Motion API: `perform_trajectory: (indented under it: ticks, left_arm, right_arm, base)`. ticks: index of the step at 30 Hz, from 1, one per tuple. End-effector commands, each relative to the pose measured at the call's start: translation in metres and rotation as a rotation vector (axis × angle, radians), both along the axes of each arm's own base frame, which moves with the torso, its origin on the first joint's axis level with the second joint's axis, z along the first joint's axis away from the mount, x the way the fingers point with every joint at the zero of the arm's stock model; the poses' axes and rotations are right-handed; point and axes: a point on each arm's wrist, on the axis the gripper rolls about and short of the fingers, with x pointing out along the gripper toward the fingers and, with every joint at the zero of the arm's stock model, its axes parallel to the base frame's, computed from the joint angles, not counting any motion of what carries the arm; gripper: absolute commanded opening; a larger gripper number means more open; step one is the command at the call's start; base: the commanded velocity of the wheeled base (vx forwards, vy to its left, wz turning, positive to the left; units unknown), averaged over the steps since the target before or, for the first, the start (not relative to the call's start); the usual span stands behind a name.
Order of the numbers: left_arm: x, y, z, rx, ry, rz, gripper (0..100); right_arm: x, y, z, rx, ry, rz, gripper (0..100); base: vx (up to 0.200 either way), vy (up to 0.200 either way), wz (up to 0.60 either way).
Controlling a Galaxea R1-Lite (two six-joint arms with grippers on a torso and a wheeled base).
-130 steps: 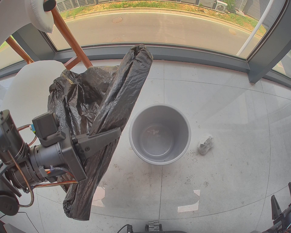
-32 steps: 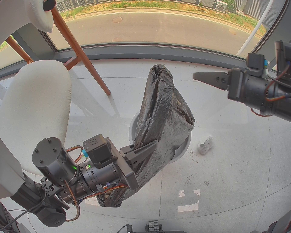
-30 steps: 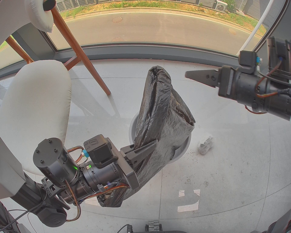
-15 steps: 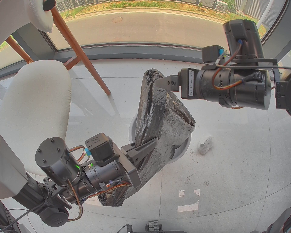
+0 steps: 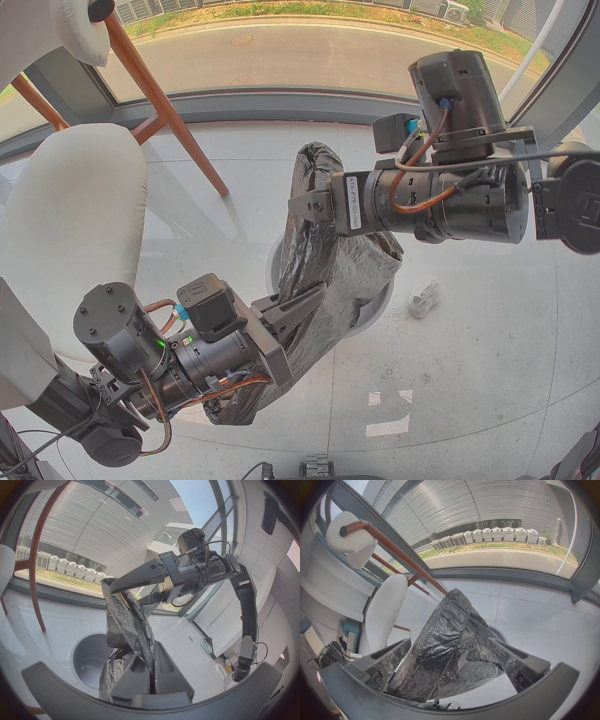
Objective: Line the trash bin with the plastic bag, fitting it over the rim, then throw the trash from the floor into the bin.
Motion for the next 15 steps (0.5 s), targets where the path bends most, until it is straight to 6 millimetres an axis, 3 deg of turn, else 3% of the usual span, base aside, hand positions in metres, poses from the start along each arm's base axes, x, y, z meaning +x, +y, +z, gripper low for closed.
perform_trajectory:
  ticks: [1, 9, 15]
  left_arm:
    - [0.000, 0.000, 0.002, -0.015, -0.014, 0.000, 0]
    - [0.001, 0.000, 0.003, -0.018, -0.017, 0.003, 0]
    - [0.003, 0.000, 0.005, -0.046, 0.004, 0.029, 0]
  right_arm:
    - [0.001, -0.005, 0.000, -0.021, 0.008, -0.025, 100]
    - [0.017, -0.022, 0.001, -0.053, -0.003, -0.095, 100]
    - [0.020, -0.036, 0.019, -0.035, -0.058, -0.124, 100]
  base:
    - [0.000, 0.000, 0.00]
    - [0.000, 0.000, 0.00]
    - [0.000, 0.000, 0.00]
